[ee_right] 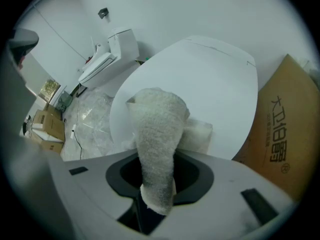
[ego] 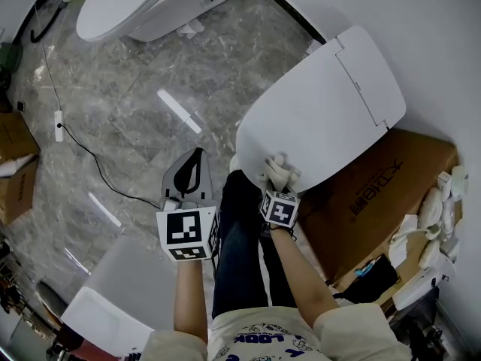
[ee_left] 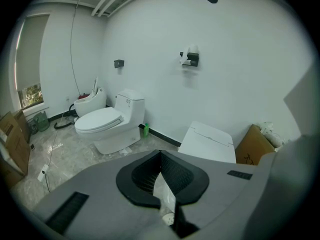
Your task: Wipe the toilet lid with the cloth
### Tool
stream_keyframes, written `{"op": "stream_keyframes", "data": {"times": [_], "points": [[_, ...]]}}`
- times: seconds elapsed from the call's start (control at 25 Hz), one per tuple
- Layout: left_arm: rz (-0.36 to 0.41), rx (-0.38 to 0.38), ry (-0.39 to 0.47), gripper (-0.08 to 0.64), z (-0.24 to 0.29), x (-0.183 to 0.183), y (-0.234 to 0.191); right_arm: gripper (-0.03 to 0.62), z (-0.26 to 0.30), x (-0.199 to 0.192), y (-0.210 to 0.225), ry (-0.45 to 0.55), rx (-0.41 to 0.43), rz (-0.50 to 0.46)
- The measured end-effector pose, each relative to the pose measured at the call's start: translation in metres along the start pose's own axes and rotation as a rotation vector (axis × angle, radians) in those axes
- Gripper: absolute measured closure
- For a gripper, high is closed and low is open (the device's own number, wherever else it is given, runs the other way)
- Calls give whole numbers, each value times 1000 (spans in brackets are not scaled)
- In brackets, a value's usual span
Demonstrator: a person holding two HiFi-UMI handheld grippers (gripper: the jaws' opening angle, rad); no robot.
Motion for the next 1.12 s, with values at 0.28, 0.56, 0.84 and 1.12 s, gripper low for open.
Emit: {"op": "stream_keyframes", "data": {"times": [0.28, 0.56, 0.84, 1.12], "points": [[3, 19, 35, 557, -19, 21, 4, 481, -50, 37, 8, 133, 15, -61], [8, 24, 106, 557, -54, 67, 23, 480, -150, 107, 4, 371, 73, -122], [30, 30, 228, 557, -106, 138, 42, 481, -278, 174, -11, 615, 141, -186], [36, 56, 341, 557, -168, 198, 56, 482, -395, 206, -26, 802, 193, -275]]}}
Point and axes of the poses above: the fingertips, and each gripper's own axes: z forward along the fingers, y to its right, x out of its top, the point moved 4 cm from there along -z, backward along the fingers, and after that the axes turned 5 degrees about z, right-handed, at the moved point
